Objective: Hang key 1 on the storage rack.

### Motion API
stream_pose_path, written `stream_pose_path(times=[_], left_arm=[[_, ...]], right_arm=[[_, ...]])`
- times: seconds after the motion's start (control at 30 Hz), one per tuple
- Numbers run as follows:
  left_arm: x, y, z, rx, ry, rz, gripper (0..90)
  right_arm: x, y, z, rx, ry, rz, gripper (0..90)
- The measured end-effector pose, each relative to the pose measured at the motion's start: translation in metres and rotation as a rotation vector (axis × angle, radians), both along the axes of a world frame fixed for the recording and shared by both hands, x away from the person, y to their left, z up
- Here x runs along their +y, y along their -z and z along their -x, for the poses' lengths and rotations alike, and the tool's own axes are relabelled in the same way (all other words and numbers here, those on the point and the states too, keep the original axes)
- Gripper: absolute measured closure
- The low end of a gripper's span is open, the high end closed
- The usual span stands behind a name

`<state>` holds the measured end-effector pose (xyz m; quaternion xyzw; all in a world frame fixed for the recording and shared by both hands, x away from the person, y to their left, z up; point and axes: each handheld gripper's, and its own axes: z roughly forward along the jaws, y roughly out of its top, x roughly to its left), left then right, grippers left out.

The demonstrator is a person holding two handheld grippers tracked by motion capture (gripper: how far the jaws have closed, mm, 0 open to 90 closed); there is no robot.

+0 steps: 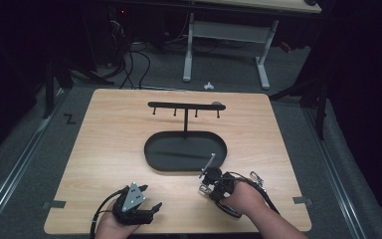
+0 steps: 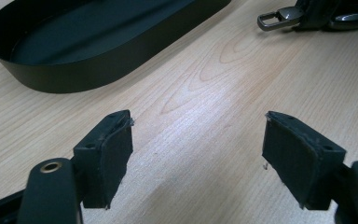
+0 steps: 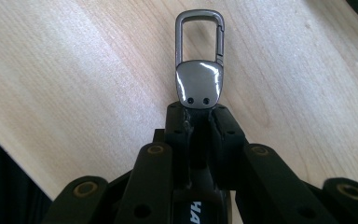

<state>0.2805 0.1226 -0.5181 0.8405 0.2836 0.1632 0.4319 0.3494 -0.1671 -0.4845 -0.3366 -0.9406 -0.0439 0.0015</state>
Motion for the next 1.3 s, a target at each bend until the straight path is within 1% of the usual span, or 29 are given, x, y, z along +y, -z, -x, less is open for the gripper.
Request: stream_pose_path(times=[0.1, 0.2, 0.3, 0.47, 0.5, 0.67, 0.7, 0.87, 0.9, 0.93, 1.0, 1.13, 1.2, 1.27, 1.3], left_arm=[[-0.001, -0.001, 0.001, -0.004, 0.002, 0.001, 24.7], [-0.001, -0.001, 0.001, -0.003, 0.007, 0.000, 24.8], [-0.001, -0.001, 0.001, -0.004, 0.005, 0.006, 24.8], [0.000, -0.001, 0.000, -0.001, 0.007, 0.005, 24.7], [0.000, -0.001, 0.000, 0.000, 0.007, 0.006, 24.7], [0.000, -0.001, 0.000, -0.001, 0.008, 0.005, 24.7], [0.000, -0.001, 0.000, 0.000, 0.008, 0.004, 24.7], [0.000, -0.001, 0.000, 0.001, 0.006, 0.005, 24.7], [0.000, -0.001, 0.000, 0.001, 0.006, 0.005, 24.8], [0.001, -0.001, 0.000, 0.002, 0.007, 0.004, 24.8], [0.001, -0.001, 0.000, 0.000, 0.007, 0.005, 24.8], [0.001, -0.001, 0.000, 0.000, 0.006, 0.004, 24.8], [0.001, -0.001, 0.000, -0.001, 0.006, 0.004, 24.8], [0.001, 0.000, -0.001, -0.001, 0.005, 0.002, 24.8], [0.001, 0.000, -0.001, 0.000, 0.004, 0.003, 24.8]], right_arm=[[-0.004, -0.005, 0.001, -0.002, 0.015, 0.003, 80.0], [-0.009, -0.011, 0.001, -0.017, 0.029, -0.002, 80.0], [-0.014, -0.018, 0.001, -0.027, 0.050, -0.015, 80.0], [-0.021, -0.032, 0.002, -0.044, 0.081, -0.037, 80.1], [-0.022, -0.034, 0.002, -0.051, 0.079, -0.043, 80.1], [-0.025, -0.046, 0.001, -0.063, 0.109, -0.044, 80.1], [-0.026, -0.047, 0.001, -0.068, 0.100, -0.046, 80.1], [-0.027, -0.057, 0.000, -0.081, 0.111, -0.052, 80.1], [-0.027, -0.059, 0.000, -0.080, 0.121, -0.054, 80.1], [-0.027, -0.061, -0.001, -0.087, 0.111, -0.057, 80.1], [-0.027, -0.065, -0.001, -0.093, 0.109, -0.059, 80.1], [-0.026, -0.074, -0.002, -0.111, 0.120, -0.065, 80.1], [-0.026, -0.077, -0.003, -0.120, 0.114, -0.067, 80.1], [-0.025, -0.081, -0.004, -0.123, 0.122, -0.069, 80.1], [-0.025, -0.083, -0.004, -0.128, 0.118, -0.069, 80.1]])
